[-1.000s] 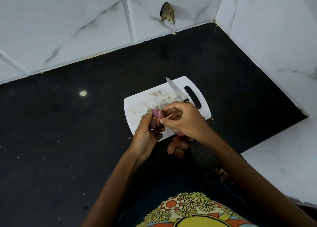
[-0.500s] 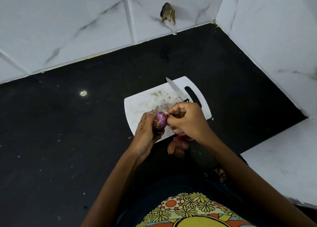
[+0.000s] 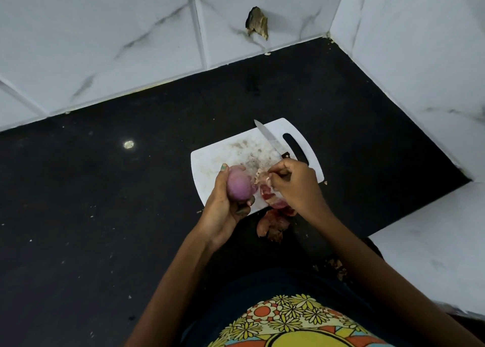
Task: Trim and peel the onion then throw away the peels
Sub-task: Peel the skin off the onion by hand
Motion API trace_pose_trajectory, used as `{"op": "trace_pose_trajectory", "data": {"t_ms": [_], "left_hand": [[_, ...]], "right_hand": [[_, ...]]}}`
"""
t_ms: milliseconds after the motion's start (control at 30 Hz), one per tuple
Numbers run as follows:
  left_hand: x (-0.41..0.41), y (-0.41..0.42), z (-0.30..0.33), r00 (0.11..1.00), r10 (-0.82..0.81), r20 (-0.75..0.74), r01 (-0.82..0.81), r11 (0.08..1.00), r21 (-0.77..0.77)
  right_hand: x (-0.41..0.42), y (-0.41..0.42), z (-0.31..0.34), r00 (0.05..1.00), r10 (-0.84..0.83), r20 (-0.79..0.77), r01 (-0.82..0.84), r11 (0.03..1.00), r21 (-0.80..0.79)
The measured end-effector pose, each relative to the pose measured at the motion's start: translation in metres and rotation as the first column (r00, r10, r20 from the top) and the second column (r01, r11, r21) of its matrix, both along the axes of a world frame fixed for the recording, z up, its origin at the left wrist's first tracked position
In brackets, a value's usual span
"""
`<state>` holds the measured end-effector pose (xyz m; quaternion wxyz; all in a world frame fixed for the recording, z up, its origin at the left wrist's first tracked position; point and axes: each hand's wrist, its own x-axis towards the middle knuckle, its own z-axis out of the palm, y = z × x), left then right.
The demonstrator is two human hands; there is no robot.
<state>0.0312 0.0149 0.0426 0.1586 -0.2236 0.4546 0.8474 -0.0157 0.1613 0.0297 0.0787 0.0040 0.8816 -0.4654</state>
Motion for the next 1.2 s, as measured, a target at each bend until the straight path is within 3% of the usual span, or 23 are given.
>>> {"op": "trace_pose_trajectory", "data": {"t_ms": [100, 267, 533, 667, 767, 933, 1100, 1200], "left_hand": [[0.001, 0.0, 0.001, 0.999, -0.016, -0.028, 0.014, 0.997, -0.069], [0.001, 0.002, -0.004, 0.995, -0.057, -0.079, 0.033, 0.958, -0.285], [0.003, 0.0, -0.004, 0.982, -0.111, -0.153, 0.037, 0.906, -0.422], [0.003, -0.001, -0.004, 0.986, -0.088, -0.139, 0.031, 0.929, -0.369], [0.001, 0.0, -0.002, 0.995, -0.035, -0.096, 0.011, 0.971, -0.239], [-0.002, 0.001, 0.003, 0.996, 0.07, 0.046, -0.073, 0.995, 0.073], [0.0, 0.0, 0.001, 0.988, 0.039, 0.147, -0.049, 0.997, 0.063], [0.001, -0.001, 0.002, 0.985, -0.009, 0.17, 0.004, 0.999, 0.032]], "right_hand": [[-0.001, -0.002, 0.007, 0.995, 0.102, -0.014, -0.1, 0.992, 0.072], [0.007, -0.015, 0.037, 0.975, 0.204, 0.092, -0.186, 0.966, -0.177], [0.01, -0.025, 0.042, 0.986, 0.147, 0.083, -0.133, 0.979, -0.155], [0.007, -0.02, 0.04, 0.984, 0.144, 0.109, -0.119, 0.97, -0.21], [0.007, -0.016, 0.035, 0.98, 0.122, 0.159, -0.076, 0.96, -0.269], [-0.002, -0.006, 0.013, 0.998, 0.06, 0.013, -0.059, 0.998, -0.022], [-0.002, 0.001, 0.002, 0.986, 0.155, -0.059, -0.143, 0.975, 0.169], [-0.002, -0.002, 0.007, 0.98, 0.162, -0.112, -0.146, 0.98, 0.137]]}}
